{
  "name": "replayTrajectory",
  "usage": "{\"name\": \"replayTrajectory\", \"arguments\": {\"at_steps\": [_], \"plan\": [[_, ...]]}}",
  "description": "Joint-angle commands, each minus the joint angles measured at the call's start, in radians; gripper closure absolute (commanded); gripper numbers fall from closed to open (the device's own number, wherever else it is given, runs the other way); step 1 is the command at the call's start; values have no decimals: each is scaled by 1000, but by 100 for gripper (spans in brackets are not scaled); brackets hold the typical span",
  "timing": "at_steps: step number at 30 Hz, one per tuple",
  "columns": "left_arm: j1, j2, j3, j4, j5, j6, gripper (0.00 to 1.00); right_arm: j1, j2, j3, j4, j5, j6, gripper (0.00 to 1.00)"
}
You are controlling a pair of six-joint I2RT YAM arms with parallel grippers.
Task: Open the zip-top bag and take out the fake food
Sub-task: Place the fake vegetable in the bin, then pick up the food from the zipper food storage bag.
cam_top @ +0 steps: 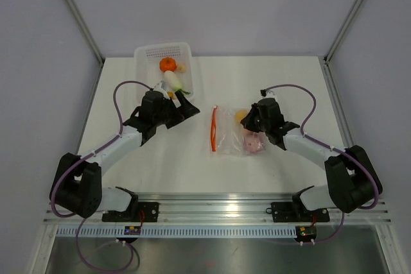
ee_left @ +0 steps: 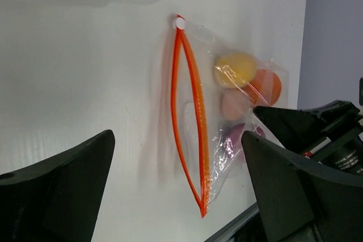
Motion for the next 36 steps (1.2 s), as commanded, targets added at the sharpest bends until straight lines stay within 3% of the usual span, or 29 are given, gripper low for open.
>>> {"name": "replayTrajectory", "arguments": {"at_steps": [1,4,7,10,12,21,32,36], "plan": [[-27,-43,-24,104,-9,50,3,27,0,66,2,9,-66,100],[-35,-18,-50,125,-1,60,4,28,-22,71,-10,-10,-81,91],[-35,23,-57,162,33,49,5,28,-45,75,-41,1,-83,58],[-35,57,-47,168,45,52,5,27,-88,48,-47,19,-71,38],[-35,67,-46,178,71,47,6,28,-129,42,-50,36,-68,32],[-35,37,-55,170,76,60,7,28,-254,20,-258,208,-48,29],[-35,60,-57,172,73,64,7,25,-125,41,-323,269,-8,25],[-35,66,-50,170,73,67,7,-2,-77,45,-302,253,-2,40]]}}
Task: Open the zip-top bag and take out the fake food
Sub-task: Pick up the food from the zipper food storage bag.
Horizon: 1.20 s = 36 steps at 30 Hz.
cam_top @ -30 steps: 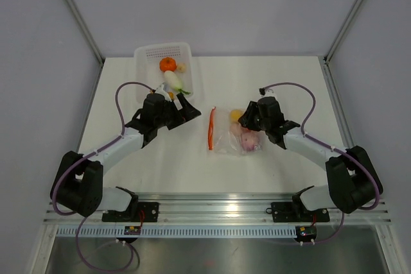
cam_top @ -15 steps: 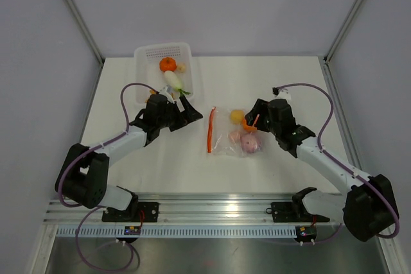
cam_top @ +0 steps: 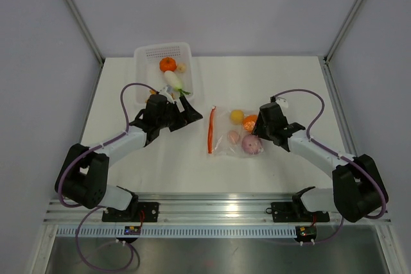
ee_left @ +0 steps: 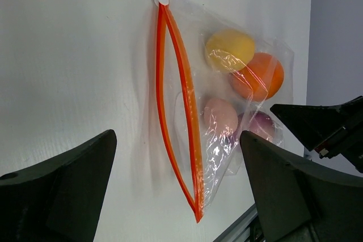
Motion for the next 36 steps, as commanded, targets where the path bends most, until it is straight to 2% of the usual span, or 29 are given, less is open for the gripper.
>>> {"name": "replayTrajectory", "arguments": {"at_steps": [1,3,4,11,13,18,21,22,26,28,32,36], "plan": [[-3,1,2,48,19,26,7,-31,11,18,15,24,16,53],[-3,3,3,47,17,26,7,-49,-5,-3,31,26,21,63],[-3,3,5,47,17,26,7,-52,-25,-11,37,26,24,71],[-4,24,-6,74,48,14,10,-69,-13,-23,67,13,33,99],[-10,36,-12,87,56,9,12,-74,19,-20,76,-3,38,100],[-33,70,-49,143,94,-9,25,-75,45,-20,113,-19,41,100],[-41,84,-64,159,99,-11,37,-75,44,-20,119,-17,39,100],[-43,89,-72,168,102,-14,46,-74,42,-20,119,-19,39,100],[-44,116,-109,214,132,-31,61,-75,40,-20,125,-26,41,100],[-47,141,-110,237,142,-37,74,-75,37,-22,127,-31,41,100],[-72,193,-96,271,160,-54,83,-75,30,-26,130,-28,41,100],[-99,250,-81,304,172,-71,86,-75,24,-32,139,-34,44,100]]}}
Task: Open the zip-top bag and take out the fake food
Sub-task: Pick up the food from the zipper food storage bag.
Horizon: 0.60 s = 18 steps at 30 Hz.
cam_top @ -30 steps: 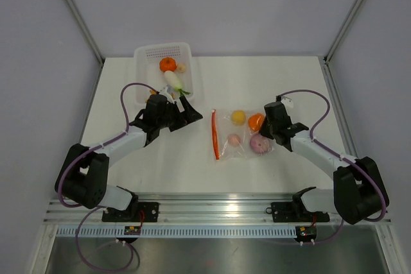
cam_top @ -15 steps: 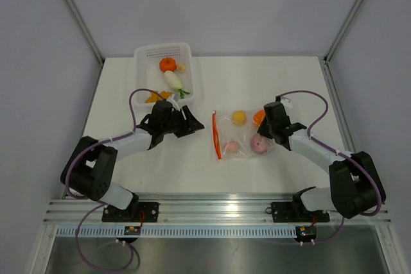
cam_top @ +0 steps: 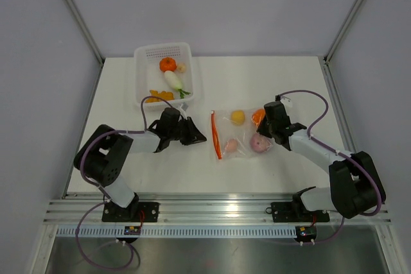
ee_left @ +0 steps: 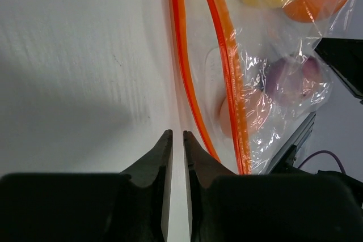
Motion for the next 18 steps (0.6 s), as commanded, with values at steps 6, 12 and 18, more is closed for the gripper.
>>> {"name": "replayTrajectory", "arguments": {"at_steps": [6,12,18], "plan": [[-22,95,16,215,94,-77,90,-8,-31,-15,50,-19,13,100],[-38,77,13,241,70,-66,91,-6,-34,-21,57,-36,16,100],[-59,164,40,313,125,-117,91,-8,-57,-37,66,-34,18,100]]}}
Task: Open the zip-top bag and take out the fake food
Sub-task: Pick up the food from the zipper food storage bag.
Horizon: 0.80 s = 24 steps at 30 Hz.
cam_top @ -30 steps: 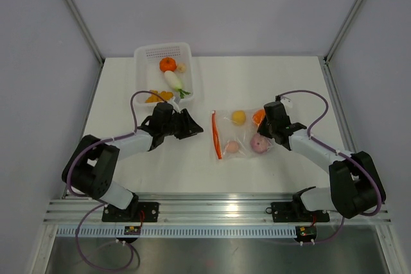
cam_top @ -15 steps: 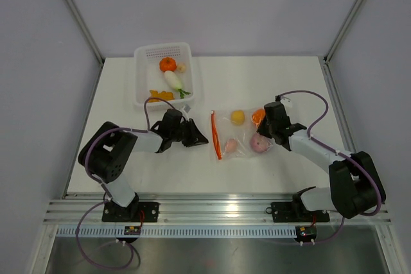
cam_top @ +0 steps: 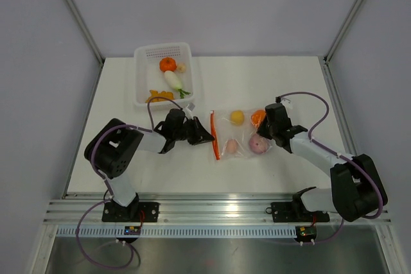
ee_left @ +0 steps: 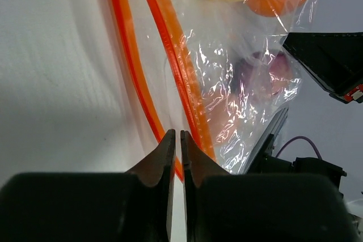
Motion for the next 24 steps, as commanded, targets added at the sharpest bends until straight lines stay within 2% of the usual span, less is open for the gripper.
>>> {"name": "replayTrajectory", "arguments": {"at_steps": [1,9,12,20,24], "plan": [[-15,70,42,125,67,-51,92,-7,-34,-5,39,-6,12,100],[-26,118,45,217,111,-118,91,-7,-29,-5,47,-23,12,100],[-26,124,34,292,151,-170,83,-7,-28,-7,50,-29,14,100],[-32,150,2,527,216,-290,81,-6,-35,-13,53,-36,14,100],[-33,129,-4,525,216,-270,80,-7,-40,-14,51,-34,15,100]]}}
